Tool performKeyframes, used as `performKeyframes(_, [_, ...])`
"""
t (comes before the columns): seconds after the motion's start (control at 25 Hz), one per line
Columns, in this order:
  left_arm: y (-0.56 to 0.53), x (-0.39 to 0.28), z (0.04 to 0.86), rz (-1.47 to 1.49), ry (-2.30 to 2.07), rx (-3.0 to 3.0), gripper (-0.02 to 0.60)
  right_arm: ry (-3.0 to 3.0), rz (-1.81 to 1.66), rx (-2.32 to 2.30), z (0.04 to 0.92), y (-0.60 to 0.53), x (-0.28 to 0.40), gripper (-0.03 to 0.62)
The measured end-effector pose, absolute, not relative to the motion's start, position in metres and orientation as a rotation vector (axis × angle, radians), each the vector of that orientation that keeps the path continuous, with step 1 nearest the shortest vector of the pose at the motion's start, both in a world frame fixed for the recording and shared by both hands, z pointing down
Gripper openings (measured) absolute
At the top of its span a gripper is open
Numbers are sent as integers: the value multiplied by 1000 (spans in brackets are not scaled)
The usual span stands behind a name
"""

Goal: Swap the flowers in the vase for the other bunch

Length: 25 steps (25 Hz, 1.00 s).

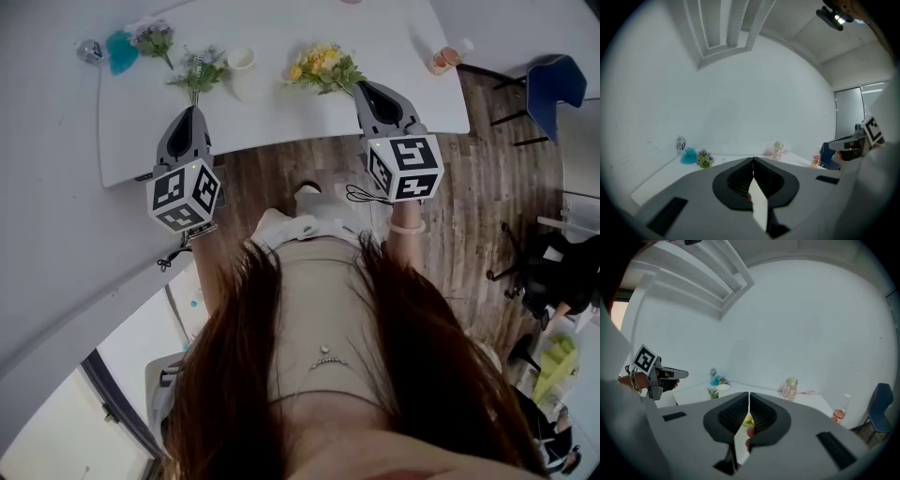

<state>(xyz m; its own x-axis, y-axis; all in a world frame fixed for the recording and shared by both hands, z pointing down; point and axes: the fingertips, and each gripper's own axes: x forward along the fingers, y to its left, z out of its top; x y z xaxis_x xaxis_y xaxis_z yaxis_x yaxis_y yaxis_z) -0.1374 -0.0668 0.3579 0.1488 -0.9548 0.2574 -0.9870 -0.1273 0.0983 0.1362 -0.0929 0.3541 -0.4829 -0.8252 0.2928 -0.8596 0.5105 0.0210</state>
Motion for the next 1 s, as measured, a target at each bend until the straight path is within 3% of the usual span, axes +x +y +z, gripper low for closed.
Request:
performKeyframes(0.52, [-74, -121, 362, 192, -2014, 2072, 5, -2583, 234, 1276, 376, -136, 162, 35])
performKeyframes(0.64, [-74, -124, 360, 200, -2031, 2062, 5, -2581, 260, 1260, 383, -138, 161, 79])
performKeyframes(1.0, [-98, -127, 363, 223, -2016, 2078, 5, -2492, 296, 1217, 414, -150, 161, 118])
